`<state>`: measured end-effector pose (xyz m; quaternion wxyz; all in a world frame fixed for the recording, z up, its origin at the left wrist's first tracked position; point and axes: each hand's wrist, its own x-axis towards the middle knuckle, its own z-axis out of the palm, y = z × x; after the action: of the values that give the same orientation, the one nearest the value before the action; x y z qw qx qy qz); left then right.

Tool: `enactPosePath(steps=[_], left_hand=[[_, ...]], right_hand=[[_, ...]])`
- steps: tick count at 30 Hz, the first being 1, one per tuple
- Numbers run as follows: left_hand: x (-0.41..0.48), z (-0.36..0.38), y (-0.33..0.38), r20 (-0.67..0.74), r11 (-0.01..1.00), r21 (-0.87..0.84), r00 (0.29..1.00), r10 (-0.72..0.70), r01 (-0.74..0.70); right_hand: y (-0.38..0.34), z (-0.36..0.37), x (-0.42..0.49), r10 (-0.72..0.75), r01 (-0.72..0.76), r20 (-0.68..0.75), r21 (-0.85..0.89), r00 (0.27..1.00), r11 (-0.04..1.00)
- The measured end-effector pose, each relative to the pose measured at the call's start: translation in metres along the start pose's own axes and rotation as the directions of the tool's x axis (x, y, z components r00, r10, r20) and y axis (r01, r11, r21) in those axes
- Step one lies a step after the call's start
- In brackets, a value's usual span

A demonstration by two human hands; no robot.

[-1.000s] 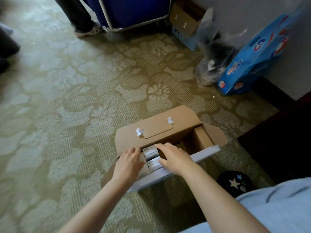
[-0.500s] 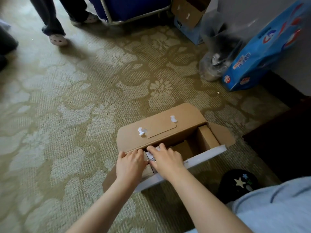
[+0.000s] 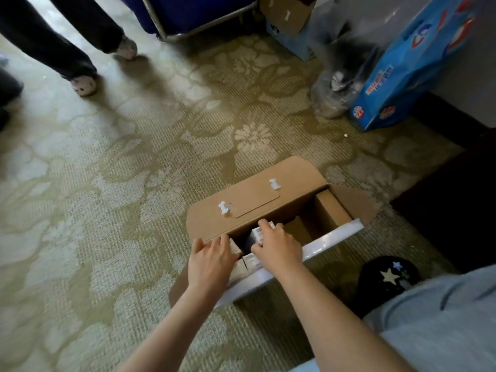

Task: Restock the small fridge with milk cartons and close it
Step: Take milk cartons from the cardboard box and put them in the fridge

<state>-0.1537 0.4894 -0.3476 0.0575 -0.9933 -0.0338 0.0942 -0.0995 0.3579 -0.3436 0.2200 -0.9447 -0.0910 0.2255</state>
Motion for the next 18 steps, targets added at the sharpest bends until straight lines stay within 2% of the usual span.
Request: enactPosePath(steps=[3, 5, 7, 9, 13, 18], left_hand=[[-0.002, -0.005, -0.003, 0.009, 0.997, 0.023, 0.998, 0.07, -0.07], [-0.001, -0.008, -0.006, 0.019, 0.98, 0.093, 0.984, 0.174, -0.175], [0.001, -0.006, -0.011, -0.034, 0.964, 0.15, 0.973, 0.229, -0.221], [0.003, -0.008, -0.011, -0.108, 0.974, 0.076, 0.969, 0.223, -0.215], [0.015, -0.032, -0.005, -0.307, 0.958, -0.002, 0.912, 0.274, -0.288], [0.033, -0.077, 0.007, -0.401, 0.91, -0.045, 0.842, 0.361, -0.412]], right_hand=[[0.011, -0.005, 0.0, 0.017, -0.016, -0.016, 0.056, 1.0, 0.998], [0.014, -0.007, -0.002, -0.012, 0.013, -0.012, 0.066, 1.0, 0.998], [0.014, -0.007, -0.004, -0.044, 0.046, -0.036, 0.052, 0.998, 0.998], [0.014, -0.01, -0.005, -0.057, 0.062, -0.08, 0.052, 0.995, 0.997], [0.014, -0.031, -0.011, -0.086, 0.094, -0.218, 0.023, 0.972, 0.995], [0.016, -0.082, -0.027, -0.163, 0.154, -0.367, -0.055, 0.916, 0.987]])
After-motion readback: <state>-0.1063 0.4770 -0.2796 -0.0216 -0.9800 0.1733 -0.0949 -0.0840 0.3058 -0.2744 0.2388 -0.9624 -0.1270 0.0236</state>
